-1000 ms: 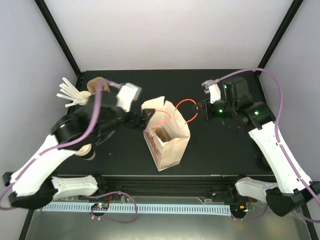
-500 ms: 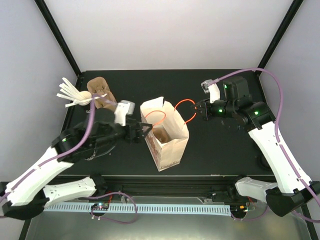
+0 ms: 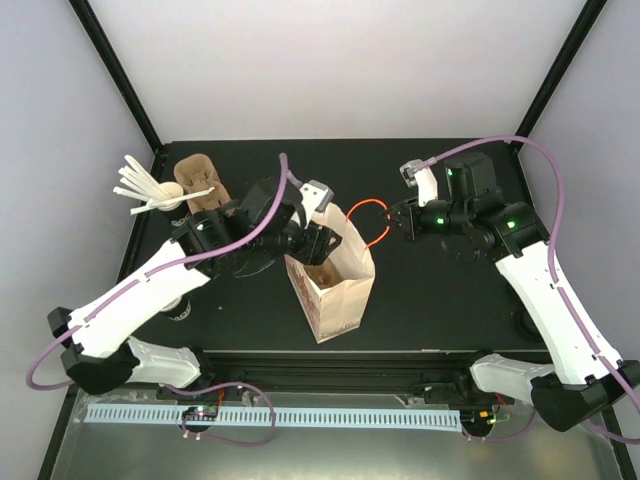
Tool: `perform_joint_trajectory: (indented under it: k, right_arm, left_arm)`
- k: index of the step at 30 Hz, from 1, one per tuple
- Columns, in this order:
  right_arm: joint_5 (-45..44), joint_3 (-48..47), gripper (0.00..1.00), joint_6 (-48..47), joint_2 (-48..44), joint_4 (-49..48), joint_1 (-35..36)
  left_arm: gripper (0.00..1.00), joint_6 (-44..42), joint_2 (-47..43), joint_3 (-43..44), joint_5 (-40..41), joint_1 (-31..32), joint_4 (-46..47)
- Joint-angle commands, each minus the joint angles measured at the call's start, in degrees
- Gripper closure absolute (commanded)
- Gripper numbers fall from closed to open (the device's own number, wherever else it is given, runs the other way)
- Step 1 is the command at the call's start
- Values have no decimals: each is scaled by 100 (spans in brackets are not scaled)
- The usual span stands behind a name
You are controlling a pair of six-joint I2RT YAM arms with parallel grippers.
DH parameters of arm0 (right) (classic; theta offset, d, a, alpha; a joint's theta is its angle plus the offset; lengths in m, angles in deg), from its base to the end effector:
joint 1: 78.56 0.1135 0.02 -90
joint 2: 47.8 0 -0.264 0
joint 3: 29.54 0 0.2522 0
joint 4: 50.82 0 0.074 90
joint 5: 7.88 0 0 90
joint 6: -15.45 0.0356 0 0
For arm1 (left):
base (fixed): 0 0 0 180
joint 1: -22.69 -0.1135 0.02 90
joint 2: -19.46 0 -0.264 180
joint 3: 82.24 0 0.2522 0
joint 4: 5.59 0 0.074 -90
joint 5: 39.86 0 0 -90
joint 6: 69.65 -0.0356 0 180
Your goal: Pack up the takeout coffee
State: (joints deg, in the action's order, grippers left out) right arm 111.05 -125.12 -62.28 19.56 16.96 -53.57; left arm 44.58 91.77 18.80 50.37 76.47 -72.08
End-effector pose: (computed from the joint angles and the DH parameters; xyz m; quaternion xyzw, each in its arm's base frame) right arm 0.1936 0.1093 0.4094 -0.2028 0.8588 0.3459 0.3188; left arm 0.1464 -0.1997 0.4191 0.2281 0.8684 -0.2757 0.3432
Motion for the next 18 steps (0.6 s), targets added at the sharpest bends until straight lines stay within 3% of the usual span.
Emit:
perform_joint_trajectory:
  k: [1,7,11,15,18]
  right_arm:
    - [71,-54,86,-72,29,-15,-8]
    - [-59,-125,86,-24,49,-50,0]
    - [-337,-121,86,87,-59,-232,-4]
    - [-1051,-276,91,352,-107,-685,-13]
    - [-1521,-696,98,608,132,-983,-12]
  left_arm:
    - [42,-458,468,497,122,45,-693]
    - [62,-626,575,771,-6,15,-1162]
    - [97,-573,384,894,18,-97,-1109]
    - [98,-302,-75,798,59,-568,-323]
    - [98,-42,-335,676,-461,-1306,462]
